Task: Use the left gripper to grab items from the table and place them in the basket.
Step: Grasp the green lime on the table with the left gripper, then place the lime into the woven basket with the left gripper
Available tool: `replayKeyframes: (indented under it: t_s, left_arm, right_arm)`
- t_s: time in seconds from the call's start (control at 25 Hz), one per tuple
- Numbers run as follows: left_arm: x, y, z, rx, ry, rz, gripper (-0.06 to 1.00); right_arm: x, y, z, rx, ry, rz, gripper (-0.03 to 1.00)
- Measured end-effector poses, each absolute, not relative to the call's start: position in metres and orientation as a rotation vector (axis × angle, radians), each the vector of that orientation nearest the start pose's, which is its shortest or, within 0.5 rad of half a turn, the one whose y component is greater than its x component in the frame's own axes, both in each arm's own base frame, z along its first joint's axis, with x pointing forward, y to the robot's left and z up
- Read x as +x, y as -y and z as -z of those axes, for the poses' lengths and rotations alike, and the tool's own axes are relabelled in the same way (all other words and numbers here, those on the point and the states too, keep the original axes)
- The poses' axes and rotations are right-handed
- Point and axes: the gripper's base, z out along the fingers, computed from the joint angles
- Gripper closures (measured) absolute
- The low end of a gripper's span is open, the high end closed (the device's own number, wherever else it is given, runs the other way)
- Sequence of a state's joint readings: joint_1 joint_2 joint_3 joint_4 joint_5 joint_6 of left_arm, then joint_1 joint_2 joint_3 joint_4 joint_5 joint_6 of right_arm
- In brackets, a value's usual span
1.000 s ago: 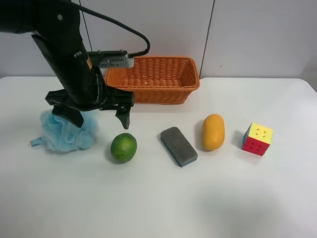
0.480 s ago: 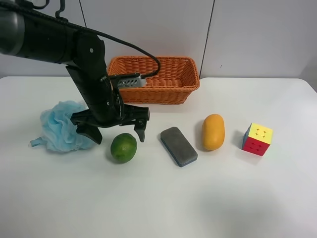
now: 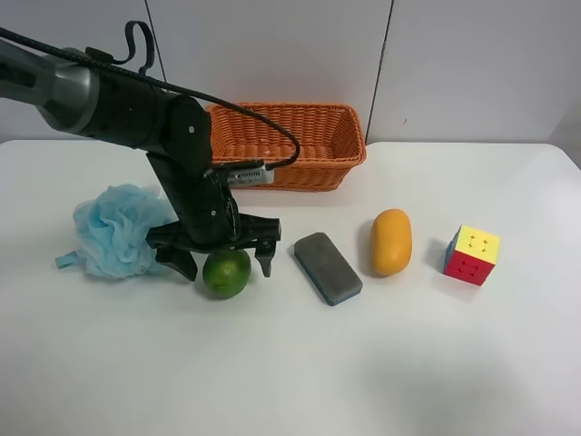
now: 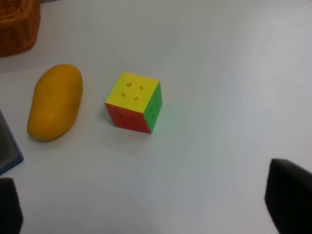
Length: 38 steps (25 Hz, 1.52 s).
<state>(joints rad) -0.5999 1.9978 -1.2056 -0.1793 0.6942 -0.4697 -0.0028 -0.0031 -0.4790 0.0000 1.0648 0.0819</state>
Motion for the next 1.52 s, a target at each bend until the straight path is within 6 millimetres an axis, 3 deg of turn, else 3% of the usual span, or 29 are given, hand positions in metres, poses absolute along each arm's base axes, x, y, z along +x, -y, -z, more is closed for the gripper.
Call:
replayKeyframes:
  t_s: [0.2,0.4,0.88,1.32,1.52]
  left_arm:
    - [0.304,0.220,-0.124,0.037,-3.038,0.294,0.00]
    - [0.305,0.220,-0.124,0.063,-3.028,0.288,0.32]
    - [0.303,0.218,-0.129,0.093,-3.034,0.262,0.31]
    - [0.287,0.208,-0.191,0.127,-3.018,0.296,0.31]
    - [0.295,0.212,-0.233,0.188,-2.994,0.280,0.31]
  right_arm:
    - [-0.003,0.000,-0.271,0.087,-2.065,-0.049,-0.02]
    - [-0.003,0.000,-0.271,0.087,-2.065,-0.049,-0.02]
    - [-0.003,0.000,-0.271,0.087,-2.065,-0.049,-0.02]
    - [-0.003,0.000,-0.271,0.087,-2.065,-0.049,-0.02]
    - [-0.003,0.000,-0.271,0.087,-2.065,-0.049,-0.02]
